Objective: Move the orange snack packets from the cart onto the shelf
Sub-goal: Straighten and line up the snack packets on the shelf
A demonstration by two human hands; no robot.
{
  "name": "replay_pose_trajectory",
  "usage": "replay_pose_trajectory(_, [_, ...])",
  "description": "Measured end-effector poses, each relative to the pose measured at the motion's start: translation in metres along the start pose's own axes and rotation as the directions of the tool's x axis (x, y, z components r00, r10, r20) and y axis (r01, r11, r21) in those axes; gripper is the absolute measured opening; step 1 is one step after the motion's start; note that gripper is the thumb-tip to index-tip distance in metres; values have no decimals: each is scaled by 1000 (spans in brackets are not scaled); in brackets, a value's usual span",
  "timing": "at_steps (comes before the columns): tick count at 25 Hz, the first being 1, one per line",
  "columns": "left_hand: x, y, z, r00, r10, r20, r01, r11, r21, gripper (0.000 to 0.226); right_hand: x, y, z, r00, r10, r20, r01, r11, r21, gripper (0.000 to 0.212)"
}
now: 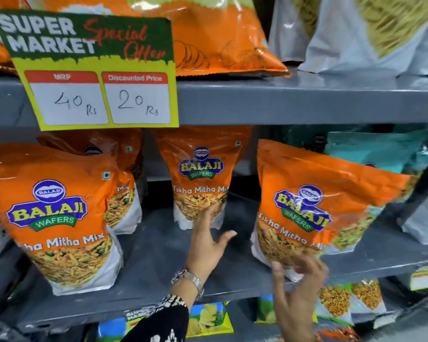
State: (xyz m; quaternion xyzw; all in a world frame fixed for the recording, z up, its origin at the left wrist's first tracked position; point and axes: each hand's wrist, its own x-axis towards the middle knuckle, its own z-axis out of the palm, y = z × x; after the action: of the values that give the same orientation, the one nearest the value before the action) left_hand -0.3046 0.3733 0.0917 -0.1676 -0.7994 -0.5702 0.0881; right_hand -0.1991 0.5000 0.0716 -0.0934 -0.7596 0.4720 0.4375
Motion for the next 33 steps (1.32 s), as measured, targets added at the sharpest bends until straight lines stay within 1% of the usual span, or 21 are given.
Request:
replay_pose_trajectory(1, [3, 7, 11, 993, -27, 113, 31, 999, -38, 75, 7, 6, -16, 997, 28, -76, -29, 999, -16, 63])
replay_pose_trajectory(2, [6, 13, 22, 975, -67, 212, 83, 994, -66, 85, 15, 8, -29, 988, 99, -114, -103, 994, -23, 71])
replay_pose_trajectory(3, [10, 16, 31, 948, -110, 299, 137, 988, -73, 92, 22, 13, -37, 976, 189, -104, -193, 981, -26, 82])
replay_pose_trajectory(4, [13, 22, 40, 918, -143, 370, 177, 982, -61, 95, 29, 19, -45, 962, 271, -42, -272, 962, -33, 90])
replay_pose_trajectory(5, [14, 25, 47, 895, -163, 415, 197, 980, -41, 93, 33, 25, -48, 943, 328, 57, -327, 944, -41, 93])
replay_pose_trajectory(6, [15, 27, 52, 885, -166, 435, 197, 980, -28, 87, 35, 29, -48, 926, 345, 154, -341, 939, -50, 90])
replay_pose_trajectory(7, [13, 28, 55, 887, -166, 432, 197, 980, -28, 79, 36, 31, -46, 921, 324, 215, -319, 946, -60, 85])
replay_pose_trajectory(9, [7, 27, 54, 905, -175, 387, 218, 974, -69, 68, 37, 34, -39, 928, 278, 248, -275, 960, -49, 77])
replay_pose_trajectory(11, [1, 22, 40, 921, -195, 336, 242, 964, -106, 66, 37, 34, -28, 918, 262, 296, -270, 963, -13, 75])
replay_pose_trajectory(13, [-4, 9, 18, 943, -212, 256, 249, 961, -122, 66, 35, 28, -12, 905, 225, 360, -243, 970, 6, 73])
replay_pose_trajectory(16, [-13, -5, -19, 961, -249, 123, 263, 958, -115, 70, 32, 18, 19, 860, 195, 472, -254, 965, 65, 71])
replay_pose_trajectory(19, [-23, -11, -48, 964, -265, -3, 263, 958, -116, 64, 31, 5, 46, 799, 156, 581, -271, 955, 116, 65])
replay_pose_trajectory(21, [-26, -13, -58, 967, -254, -32, 250, 963, -104, 61, 30, 5, 56, 773, 152, 615, -274, 956, 108, 68])
replay_pose_trajectory(25, [-31, -14, -62, 966, -252, -61, 249, 967, -57, 64, 31, 5, 58, 745, 194, 638, -291, 956, 48, 67])
replay_pose_trajectory(27, [-33, -7, -65, 965, -260, -24, 259, 965, -44, 71, 35, 3, 55, 722, 204, 661, -298, 954, 31, 67])
replay_pose_trajectory(28, [-32, 0, -67, 967, -253, -21, 251, 967, -51, 79, 37, 2, 53, 710, 210, 672, -301, 953, 21, 69])
replay_pose_trajectory(29, [-30, 10, -70, 972, -227, -62, 222, 972, -81, 87, 39, 3, 50, 701, 213, 680, -304, 953, 14, 71])
replay_pose_trajectory(30, [-27, 24, -74, 971, -176, -159, 162, 982, -98, 91, 40, 5, 49, 693, 220, 686, -306, 952, 4, 76])
replay_pose_trajectory(31, [-23, 42, -76, 956, -74, -283, 55, 996, -72, 89, 40, 6, 48, 684, 237, 690, -314, 949, -15, 81])
replay_pose_trajectory(32, [-18, 63, -77, 917, 57, -394, -52, 998, 21, 82, 38, 6, 48, 673, 256, 694, -325, 945, -34, 84])
replay_pose_trajectory(33, [-14, 84, -77, 866, 182, -466, -135, 982, 133, 73, 35, 6, 49, 666, 266, 697, -336, 941, -39, 81])
